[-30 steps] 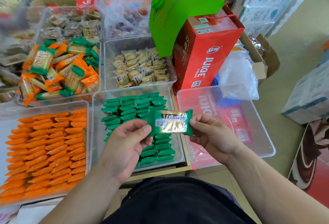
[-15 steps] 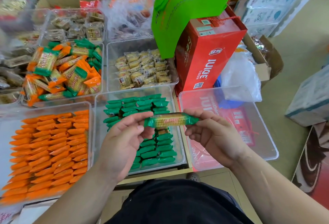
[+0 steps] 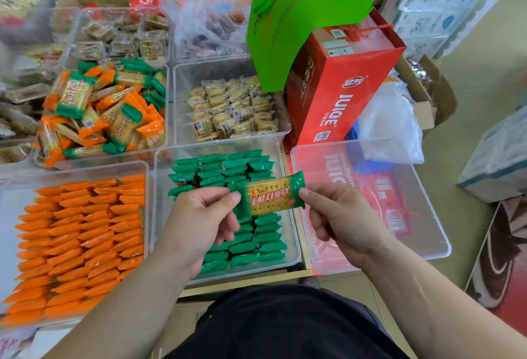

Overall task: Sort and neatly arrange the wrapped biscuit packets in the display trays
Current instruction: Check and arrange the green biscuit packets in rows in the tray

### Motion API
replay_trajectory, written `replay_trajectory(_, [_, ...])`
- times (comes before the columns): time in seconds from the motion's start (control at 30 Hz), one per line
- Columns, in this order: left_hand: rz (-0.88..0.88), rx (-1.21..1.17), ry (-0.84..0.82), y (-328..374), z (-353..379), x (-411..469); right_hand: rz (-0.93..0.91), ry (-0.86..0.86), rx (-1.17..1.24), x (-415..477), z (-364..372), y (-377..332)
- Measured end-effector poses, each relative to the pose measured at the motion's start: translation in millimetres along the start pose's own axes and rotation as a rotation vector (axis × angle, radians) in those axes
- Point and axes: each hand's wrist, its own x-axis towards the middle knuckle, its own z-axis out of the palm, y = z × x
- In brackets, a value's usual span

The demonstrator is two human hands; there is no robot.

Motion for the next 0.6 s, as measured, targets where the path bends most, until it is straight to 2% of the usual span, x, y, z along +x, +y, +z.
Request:
replay_trajectory(0.17, [-0.006,-0.090,-0.105,-4,-2,8,0.054,0.013,0.233,5,7,-5])
replay_trajectory(0.27, [0.032,0.002,-0.121,-11,3,23,0.001,0.071,0.140,17,6,0])
replay_trajectory(0.4, [0.155,0.213,-0.106,-29,9,65,-0.129,0.173,-0.112,38,2,7])
replay_trajectory(0.5, [0.275,0.608,-0.072,-57,6,101,-0.229,0.268,-0.494,50,-6,18])
replay_trajectory(0.6, [0.406,0.956,-0.082,-80,6,124,-0.440,0.275,-0.884,55,-6,34])
